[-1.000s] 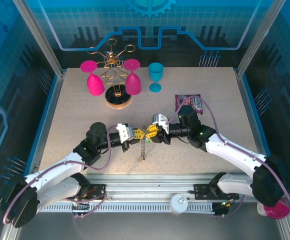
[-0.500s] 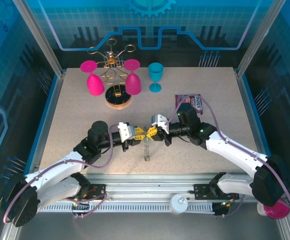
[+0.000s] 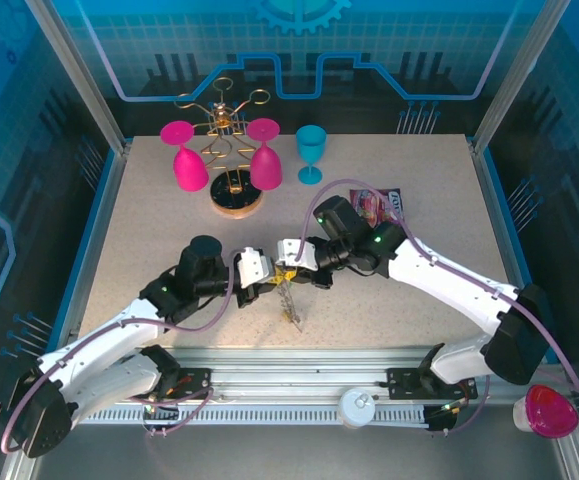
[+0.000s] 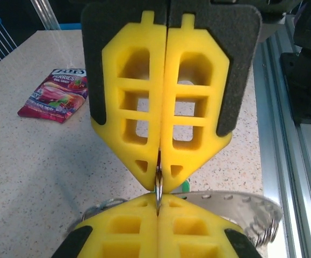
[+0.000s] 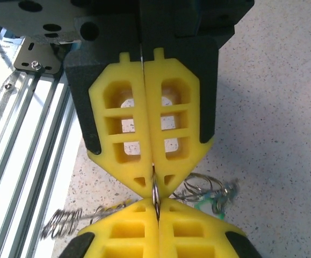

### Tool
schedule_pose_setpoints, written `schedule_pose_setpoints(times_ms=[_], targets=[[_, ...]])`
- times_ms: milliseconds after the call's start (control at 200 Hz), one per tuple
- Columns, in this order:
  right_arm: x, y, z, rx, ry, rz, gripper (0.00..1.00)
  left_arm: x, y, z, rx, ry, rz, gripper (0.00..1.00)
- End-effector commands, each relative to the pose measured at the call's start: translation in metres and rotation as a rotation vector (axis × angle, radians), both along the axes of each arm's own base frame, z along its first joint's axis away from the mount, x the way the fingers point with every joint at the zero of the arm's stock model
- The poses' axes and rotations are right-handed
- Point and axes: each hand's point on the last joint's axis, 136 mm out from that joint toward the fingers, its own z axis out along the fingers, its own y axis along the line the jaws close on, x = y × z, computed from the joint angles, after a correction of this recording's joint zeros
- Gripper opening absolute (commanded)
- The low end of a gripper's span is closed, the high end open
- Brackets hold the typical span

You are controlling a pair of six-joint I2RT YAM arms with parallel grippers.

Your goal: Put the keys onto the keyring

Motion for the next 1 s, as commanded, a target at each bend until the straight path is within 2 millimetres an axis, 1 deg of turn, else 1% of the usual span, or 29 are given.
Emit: schedule_pose_setpoints(times_ms=[0, 45, 90, 155, 310, 450, 545, 605, 770, 881, 996], targets=[[0.002, -0.001, 0.031, 0.187, 0.043, -0.042, 0.27, -0.001, -0.005, 0.026, -0.053, -0.092, -0.029, 0.0], [0.008, -0.007, 0.034, 0.246, 0.085, -0.088, 0.37, -0.003, -0.005, 0.027, -0.075, -0.109, -0.038, 0.0], [0.013, -0.011, 0.036, 0.294, 0.121, -0.131, 0.4, -0.005, -0.006, 0.029, -0.097, -0.127, -0.051, 0.0], [0.01, -0.014, 0.036, 0.333, 0.158, -0.129, 0.4, -0.008, -0.007, 0.033, -0.13, -0.154, -0.064, 0.0], [0.005, -0.013, 0.029, 0.34, 0.215, -0.124, 0.38, -0.007, -0.008, 0.036, -0.147, -0.17, -0.067, 0.0], [0.001, -0.011, 0.032, 0.356, 0.223, -0.096, 0.37, -0.007, -0.008, 0.036, -0.148, -0.173, -0.07, 0.0], [-0.001, -0.011, 0.032, 0.355, 0.223, -0.086, 0.32, -0.008, -0.008, 0.036, -0.149, -0.173, -0.071, 0.0], [-0.001, -0.012, 0.031, 0.351, 0.221, -0.084, 0.22, -0.007, -0.008, 0.037, -0.149, -0.173, -0.07, 0.0], [-0.002, -0.016, 0.03, 0.334, 0.213, -0.08, 0.0, -0.008, -0.008, 0.04, -0.159, -0.187, -0.072, 0.0], [0.001, -0.019, 0.025, 0.317, 0.211, -0.102, 0.0, -0.008, -0.009, 0.043, -0.175, -0.198, -0.074, 0.0], [0.003, -0.018, 0.018, 0.301, 0.227, -0.114, 0.0, -0.009, -0.011, 0.051, -0.216, -0.209, -0.084, 0.0]])
